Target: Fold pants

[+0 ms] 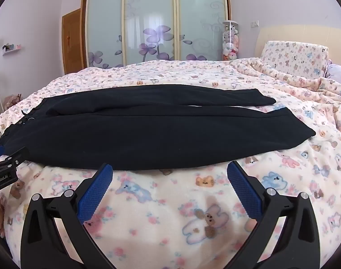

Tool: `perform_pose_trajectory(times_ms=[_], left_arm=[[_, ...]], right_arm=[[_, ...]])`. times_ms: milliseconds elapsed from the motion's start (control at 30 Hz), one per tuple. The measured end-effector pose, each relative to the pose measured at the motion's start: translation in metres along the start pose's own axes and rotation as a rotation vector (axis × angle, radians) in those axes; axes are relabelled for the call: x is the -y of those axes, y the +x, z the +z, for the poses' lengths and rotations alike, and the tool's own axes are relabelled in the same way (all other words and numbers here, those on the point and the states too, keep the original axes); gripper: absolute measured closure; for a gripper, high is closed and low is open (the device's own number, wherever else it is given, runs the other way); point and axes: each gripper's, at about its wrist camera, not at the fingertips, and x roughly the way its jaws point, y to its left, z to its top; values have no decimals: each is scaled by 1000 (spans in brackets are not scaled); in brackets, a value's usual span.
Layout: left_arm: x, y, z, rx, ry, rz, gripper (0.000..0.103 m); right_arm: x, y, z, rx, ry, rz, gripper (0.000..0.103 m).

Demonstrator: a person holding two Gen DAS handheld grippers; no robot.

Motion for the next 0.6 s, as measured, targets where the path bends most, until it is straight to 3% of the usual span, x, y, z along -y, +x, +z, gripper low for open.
perform_pose_trajectory(times_ms=[600], left_arm=[[0, 0, 0, 4, -2, -2, 2]], right_arm=[[0, 0, 0, 2, 1, 0, 1]])
